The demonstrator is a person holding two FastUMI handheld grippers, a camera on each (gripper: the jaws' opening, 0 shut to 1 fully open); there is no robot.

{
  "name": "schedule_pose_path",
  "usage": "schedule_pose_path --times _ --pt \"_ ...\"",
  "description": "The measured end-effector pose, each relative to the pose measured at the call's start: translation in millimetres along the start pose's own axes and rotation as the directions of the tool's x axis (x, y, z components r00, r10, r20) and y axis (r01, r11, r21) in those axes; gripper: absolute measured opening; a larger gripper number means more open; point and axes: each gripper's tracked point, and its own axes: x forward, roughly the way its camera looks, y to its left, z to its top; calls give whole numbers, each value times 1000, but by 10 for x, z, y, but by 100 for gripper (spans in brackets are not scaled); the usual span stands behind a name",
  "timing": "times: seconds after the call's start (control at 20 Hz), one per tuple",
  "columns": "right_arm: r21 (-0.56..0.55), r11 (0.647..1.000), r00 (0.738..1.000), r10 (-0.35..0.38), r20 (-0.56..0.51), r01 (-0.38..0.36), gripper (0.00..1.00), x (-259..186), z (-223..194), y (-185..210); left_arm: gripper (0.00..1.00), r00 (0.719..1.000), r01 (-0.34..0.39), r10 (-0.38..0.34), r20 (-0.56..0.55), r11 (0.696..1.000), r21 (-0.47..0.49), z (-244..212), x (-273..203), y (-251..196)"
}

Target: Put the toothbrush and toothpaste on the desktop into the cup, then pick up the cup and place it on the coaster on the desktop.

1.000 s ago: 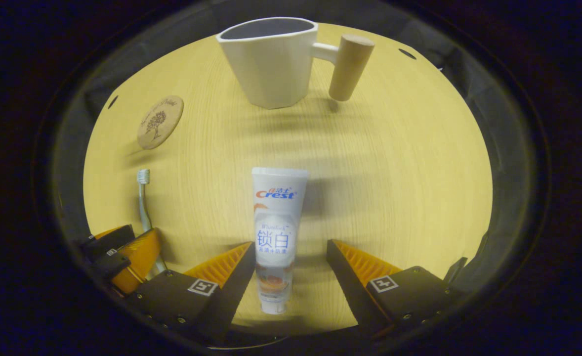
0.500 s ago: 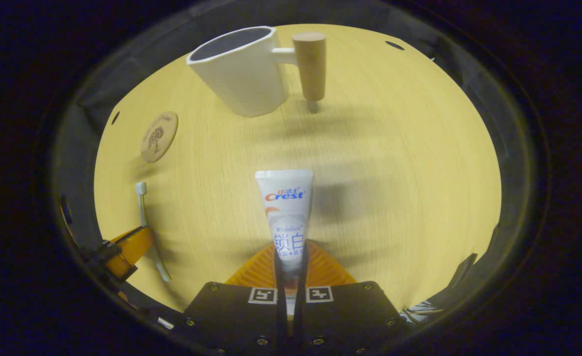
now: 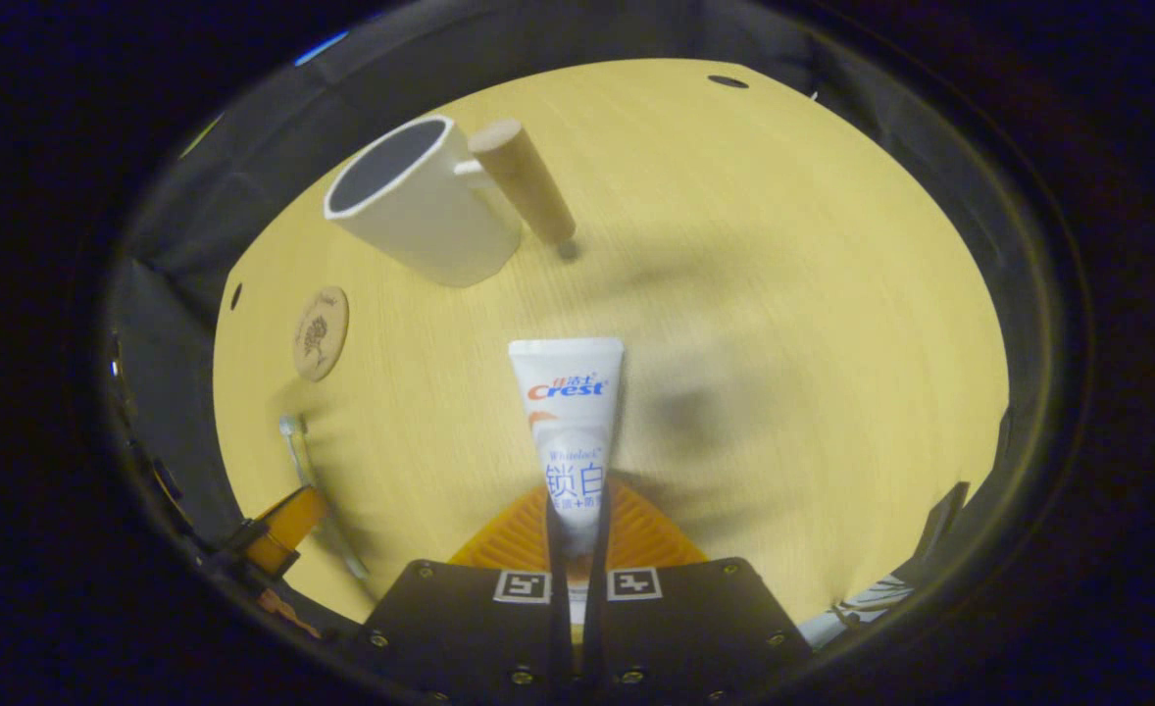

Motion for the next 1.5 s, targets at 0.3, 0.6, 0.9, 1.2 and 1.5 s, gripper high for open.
schedule_pose_path --times 0.3,0.6,0.9,1.2,1.5 --pt "7 999 990 43 132 -45 7 -158 165 33 8 995 27 -34 97 998 64 323 -299 -187" --pt "-18 996 971 95 218 -93 6 -344 391 69 8 978 71 -85 191 994 77 741 -581 -419" --pt "-57 987 929 160 335 -149 6 -575 832 156 8 963 93 -110 245 993 79 995 -803 -514" --pt "-88 976 877 215 430 -197 6 -562 1427 504 7 965 85 -96 243 995 55 1002 -890 -393" --pt "-87 977 830 212 516 -196 6 -311 1799 629 8 968 56 -64 243 998 37 1007 -987 -232"
